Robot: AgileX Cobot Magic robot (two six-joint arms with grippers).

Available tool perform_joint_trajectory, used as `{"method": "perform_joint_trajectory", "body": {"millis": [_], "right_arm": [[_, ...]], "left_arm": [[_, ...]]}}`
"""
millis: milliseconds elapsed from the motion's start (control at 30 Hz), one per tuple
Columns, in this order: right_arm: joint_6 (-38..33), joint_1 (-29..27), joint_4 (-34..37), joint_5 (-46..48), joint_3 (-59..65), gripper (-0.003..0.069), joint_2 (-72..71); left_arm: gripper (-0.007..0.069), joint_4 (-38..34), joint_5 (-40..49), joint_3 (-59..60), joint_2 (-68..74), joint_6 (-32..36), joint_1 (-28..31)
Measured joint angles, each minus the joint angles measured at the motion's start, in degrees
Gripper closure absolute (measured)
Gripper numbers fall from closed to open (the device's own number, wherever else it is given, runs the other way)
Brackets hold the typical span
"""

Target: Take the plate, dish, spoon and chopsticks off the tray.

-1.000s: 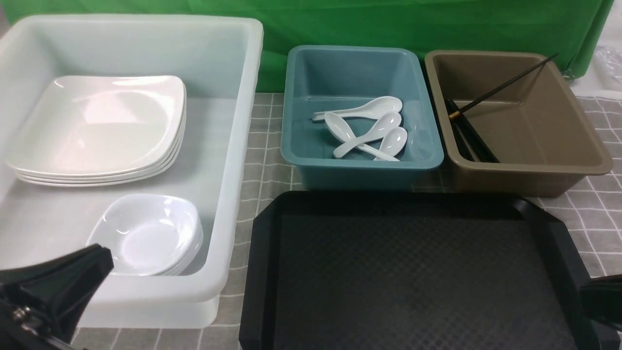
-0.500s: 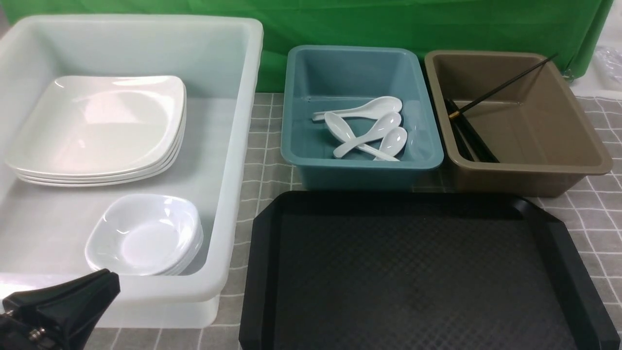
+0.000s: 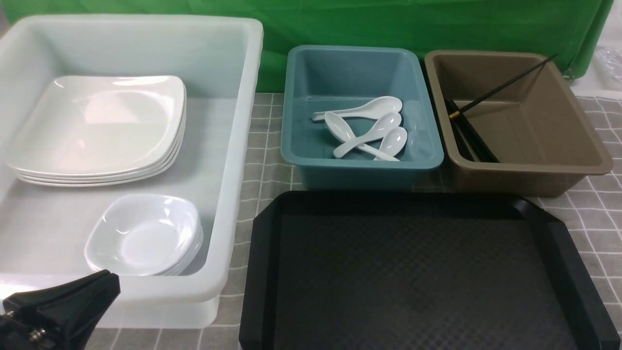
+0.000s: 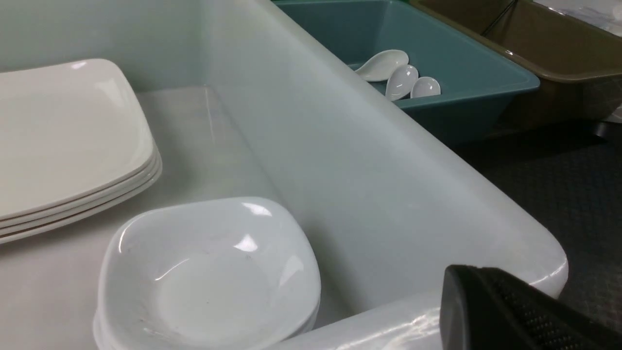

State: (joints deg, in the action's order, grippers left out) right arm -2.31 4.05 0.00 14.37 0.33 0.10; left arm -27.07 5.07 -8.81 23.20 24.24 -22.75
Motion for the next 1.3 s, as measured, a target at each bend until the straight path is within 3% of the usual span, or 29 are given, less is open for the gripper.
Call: {"method": "perform_joint_trajectory", "body": {"millis": [600,767,833,933,1067,1200,1300], "right_arm": [[0.18,0.00,0.00,0.00,0.00,0.0609,0.00],[0.18,0.00,0.00,0.00,0.00,0.0594,0.00],[0.18,0.00,0.00,0.00,0.00,0.0586,0.00],[0.18,0.00,0.00,0.00,0.00,0.0575,0.00],[0.18,0.00,0.00,-0.05,0.00,0.0562,0.00],[0.18,0.00,0.00,-0.05,0.00,0.0550,-0.01],[0.18,0.00,0.00,-0.18,0.00,0.0547,-0.06]], "left_arm": [[0.0616,0.73,-0.32,0.00,0.00,0.06,0.00],[0.0616,4.47,-7.46,0.81,-0.06,-2.20,1.00],[0.0616,6.98,-10.78,1.55,-0.76,-4.39,3.44],[0.0616,13.23,-12.97,3.12,-5.77,-11.60,12.19],[0.0616,18.77,-7.62,6.24,-14.82,-18.73,24.74],[0.0616,19.89,0.56,8.94,-21.69,-20.73,31.11],[0.0616,20.40,7.94,9.24,-23.01,-21.87,32.67]]}}
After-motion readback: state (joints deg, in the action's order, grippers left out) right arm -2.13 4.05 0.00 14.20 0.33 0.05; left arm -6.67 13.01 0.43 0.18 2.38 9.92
